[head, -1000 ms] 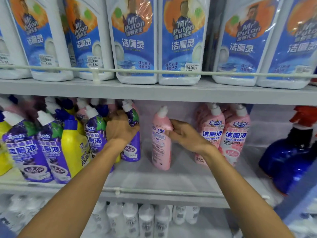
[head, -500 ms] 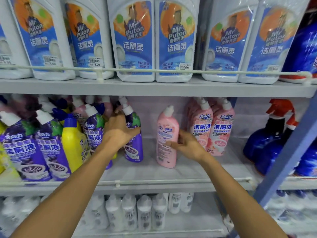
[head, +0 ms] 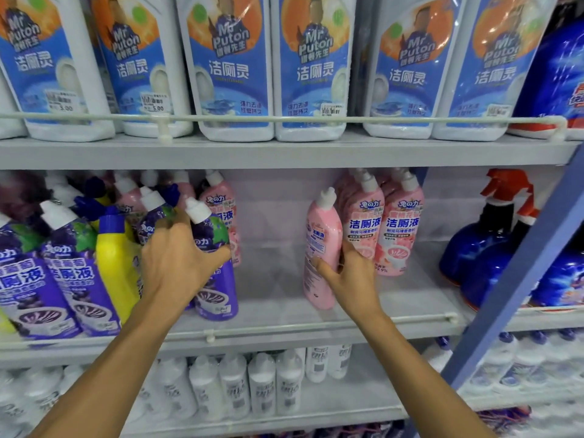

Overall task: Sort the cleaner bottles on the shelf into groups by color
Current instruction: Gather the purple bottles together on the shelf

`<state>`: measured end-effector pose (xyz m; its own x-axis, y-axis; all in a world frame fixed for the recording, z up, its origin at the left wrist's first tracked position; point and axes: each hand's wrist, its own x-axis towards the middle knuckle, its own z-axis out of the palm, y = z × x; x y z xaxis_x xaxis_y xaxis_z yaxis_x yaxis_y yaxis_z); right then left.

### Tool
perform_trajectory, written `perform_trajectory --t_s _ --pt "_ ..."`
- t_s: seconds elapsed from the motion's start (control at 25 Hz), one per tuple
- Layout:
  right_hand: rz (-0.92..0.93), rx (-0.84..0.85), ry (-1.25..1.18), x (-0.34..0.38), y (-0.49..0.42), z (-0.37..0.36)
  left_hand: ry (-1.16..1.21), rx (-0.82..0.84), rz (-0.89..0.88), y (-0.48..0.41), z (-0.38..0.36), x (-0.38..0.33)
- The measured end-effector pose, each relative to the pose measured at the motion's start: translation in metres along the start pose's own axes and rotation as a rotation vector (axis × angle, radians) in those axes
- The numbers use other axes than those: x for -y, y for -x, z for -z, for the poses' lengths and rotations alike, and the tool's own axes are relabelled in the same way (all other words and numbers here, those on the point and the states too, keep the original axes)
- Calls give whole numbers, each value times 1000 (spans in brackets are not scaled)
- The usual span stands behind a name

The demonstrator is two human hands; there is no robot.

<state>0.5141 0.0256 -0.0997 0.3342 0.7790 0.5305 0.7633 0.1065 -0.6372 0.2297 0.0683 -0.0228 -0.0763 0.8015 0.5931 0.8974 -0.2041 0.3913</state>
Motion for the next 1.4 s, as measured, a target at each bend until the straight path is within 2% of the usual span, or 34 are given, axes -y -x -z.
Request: perform_trajectory --t_s 0.08,0.28,0.36,0.44,0.52,0.64,0.8,0.84,1.08,1.16,1.32,1.4 --pt "-24 25 -53 -1 4 0 3 -14 25 3 3 6" --pt "-23 456 -542 -2 -20 29 98 -72 70 20 -9 13" --pt "-31 525 -568 1 -30 37 156 -97 87 26 -12 14" --pt "-71 448 -526 -2 -33 29 175 -119 95 29 -14 14" --pt "-102 302 -459 0 -29 14 180 -134 102 30 -16 15" --pt "-66 150 -338 13 -22 -2 175 -123 92 30 -16 16" --pt "-60 320 -408 9 -14 0 198 -121 77 30 -14 18" --pt "-76 314 -411 5 -11 0 202 -122 82 30 -15 18" --pt "-188 -105 -29 20 1 -15 228 -148 141 30 -18 19" --pt "-186 -115 -37 16 3 -21 217 -138 136 30 -17 20" --pt "-161 -21 -147 0 7 -21 199 -134 137 31 -16 24" --pt "-197 -57 -130 -6 8 -17 200 -140 148 30 -16 30"
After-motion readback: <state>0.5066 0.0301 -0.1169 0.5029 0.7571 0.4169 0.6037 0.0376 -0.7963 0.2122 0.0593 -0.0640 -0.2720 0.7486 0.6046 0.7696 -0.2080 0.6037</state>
